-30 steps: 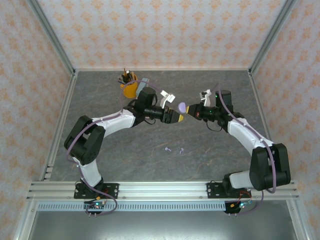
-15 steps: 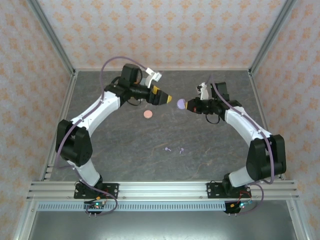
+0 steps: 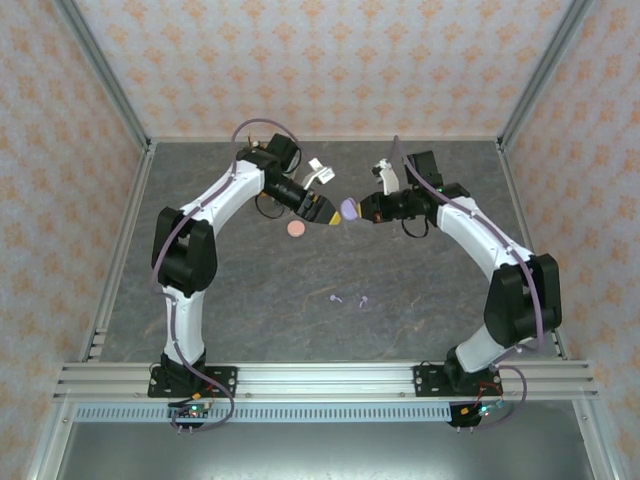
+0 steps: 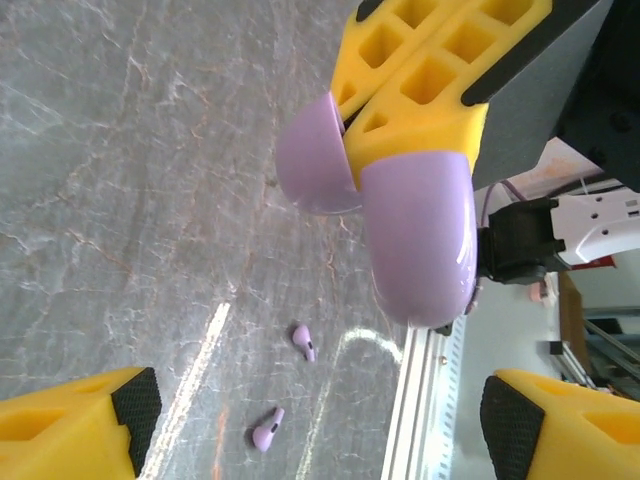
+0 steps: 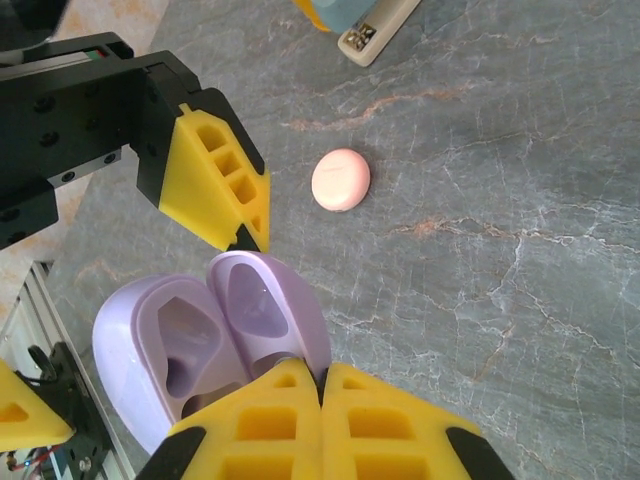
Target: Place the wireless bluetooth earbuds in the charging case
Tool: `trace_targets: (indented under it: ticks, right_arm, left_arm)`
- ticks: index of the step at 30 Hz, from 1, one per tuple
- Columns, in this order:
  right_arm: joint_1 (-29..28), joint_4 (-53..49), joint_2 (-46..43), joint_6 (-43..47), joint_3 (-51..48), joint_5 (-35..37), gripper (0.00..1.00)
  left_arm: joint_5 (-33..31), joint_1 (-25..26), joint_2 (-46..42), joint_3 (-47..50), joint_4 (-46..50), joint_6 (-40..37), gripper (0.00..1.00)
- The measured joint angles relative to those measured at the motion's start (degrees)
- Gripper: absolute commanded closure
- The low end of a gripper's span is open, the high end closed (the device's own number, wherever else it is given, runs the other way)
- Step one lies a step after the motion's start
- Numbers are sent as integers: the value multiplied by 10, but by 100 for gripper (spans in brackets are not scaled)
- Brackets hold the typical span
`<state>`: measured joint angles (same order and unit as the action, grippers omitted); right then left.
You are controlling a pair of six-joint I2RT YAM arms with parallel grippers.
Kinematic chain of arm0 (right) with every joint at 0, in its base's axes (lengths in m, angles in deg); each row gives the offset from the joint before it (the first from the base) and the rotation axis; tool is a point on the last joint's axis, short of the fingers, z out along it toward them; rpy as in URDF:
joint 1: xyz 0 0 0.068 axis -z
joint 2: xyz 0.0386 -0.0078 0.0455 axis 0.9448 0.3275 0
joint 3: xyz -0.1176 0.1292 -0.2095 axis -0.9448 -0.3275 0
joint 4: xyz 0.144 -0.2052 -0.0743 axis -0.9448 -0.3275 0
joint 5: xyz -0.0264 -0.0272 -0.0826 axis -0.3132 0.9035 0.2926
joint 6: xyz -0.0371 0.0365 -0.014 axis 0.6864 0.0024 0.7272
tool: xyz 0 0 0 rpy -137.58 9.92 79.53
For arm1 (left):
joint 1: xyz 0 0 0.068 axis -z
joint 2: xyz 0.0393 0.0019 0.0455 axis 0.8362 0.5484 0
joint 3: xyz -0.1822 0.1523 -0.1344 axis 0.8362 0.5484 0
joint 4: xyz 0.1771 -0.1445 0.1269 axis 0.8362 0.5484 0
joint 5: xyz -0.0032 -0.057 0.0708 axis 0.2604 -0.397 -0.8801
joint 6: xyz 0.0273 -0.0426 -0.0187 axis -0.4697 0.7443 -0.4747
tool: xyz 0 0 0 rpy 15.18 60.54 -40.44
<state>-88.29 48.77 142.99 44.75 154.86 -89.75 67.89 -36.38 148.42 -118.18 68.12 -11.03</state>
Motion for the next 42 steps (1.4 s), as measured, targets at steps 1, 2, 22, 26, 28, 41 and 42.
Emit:
trace_targets:
  ticks: [1,2,22,26,28,41,42]
  right_arm:
    - [-3,-6,5,6,5,0,100]
    - [-6,-14,9,12,10,0,100]
    - [-57,-58,61,43,63,7,100]
    - [-58,-59,62,43,64,11,100]
    - [-58,-61,62,43,65,12,100]
    - [-58,-67,62,43,66,25,100]
    - [-58,-67,62,43,66,26,100]
  left_arm:
    - [4,0,3,-4,10,-7,15]
    - [9,0,5,-10,20,-13,15]
    - [43,0,55,-54,66,-46,37]
    - [45,0,55,-62,76,-60,40]
    - [45,0,55,-62,81,-67,41]
    - [58,-1,66,-63,119,-101,55]
    - [60,-1,66,-65,121,-102,58]
